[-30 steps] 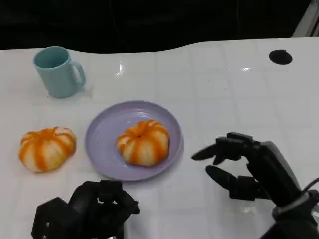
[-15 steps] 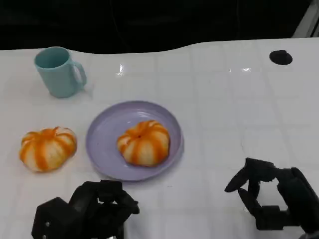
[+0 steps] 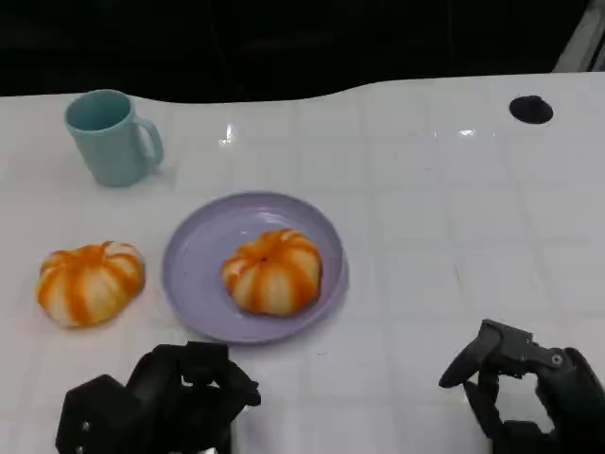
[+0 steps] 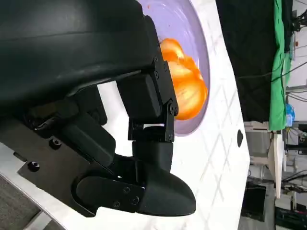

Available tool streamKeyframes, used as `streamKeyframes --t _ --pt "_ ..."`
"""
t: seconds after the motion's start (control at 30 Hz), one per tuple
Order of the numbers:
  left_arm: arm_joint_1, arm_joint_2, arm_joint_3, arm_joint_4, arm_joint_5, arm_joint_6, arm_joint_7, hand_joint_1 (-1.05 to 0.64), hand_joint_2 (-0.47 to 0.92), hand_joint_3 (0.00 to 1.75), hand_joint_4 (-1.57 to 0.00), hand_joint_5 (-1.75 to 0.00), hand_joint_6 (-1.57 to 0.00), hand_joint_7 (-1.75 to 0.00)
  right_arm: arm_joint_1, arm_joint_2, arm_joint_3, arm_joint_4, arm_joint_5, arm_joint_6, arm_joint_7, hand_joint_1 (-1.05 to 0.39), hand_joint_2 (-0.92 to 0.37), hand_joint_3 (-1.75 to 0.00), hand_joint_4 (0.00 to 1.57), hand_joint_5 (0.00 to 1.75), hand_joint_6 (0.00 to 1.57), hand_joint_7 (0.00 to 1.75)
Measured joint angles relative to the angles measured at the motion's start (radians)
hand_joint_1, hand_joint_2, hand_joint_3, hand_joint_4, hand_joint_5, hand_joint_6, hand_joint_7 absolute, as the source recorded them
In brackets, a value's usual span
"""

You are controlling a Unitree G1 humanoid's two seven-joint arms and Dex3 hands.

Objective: Grasp the bread from the table and place it into the plate.

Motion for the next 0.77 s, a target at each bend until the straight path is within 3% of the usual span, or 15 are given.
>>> streamKeyframes --t 0.2,0.77 --pt "0.002 0.004 0.004 0.0 0.0 0.0 0.0 -1.05 0.63 0.51 -1.57 -1.19 -1.43 -0.74 0.003 0.016 -0.006 0.019 -0.007 -0.008 0.007 -0.27 -0.58 -0.99 0.82 1.74 0.75 1.34" --pt "0.003 0.013 0.009 0.0 -0.021 0.001 -0.015 -1.05 0.62 0.51 -1.57 -1.19 -1.43 -0.74 -0.02 0.045 -0.02 0.09 -0.043 -0.054 0.006 -0.27 -0.55 -1.01 0.84 1.7 0.77 1.27"
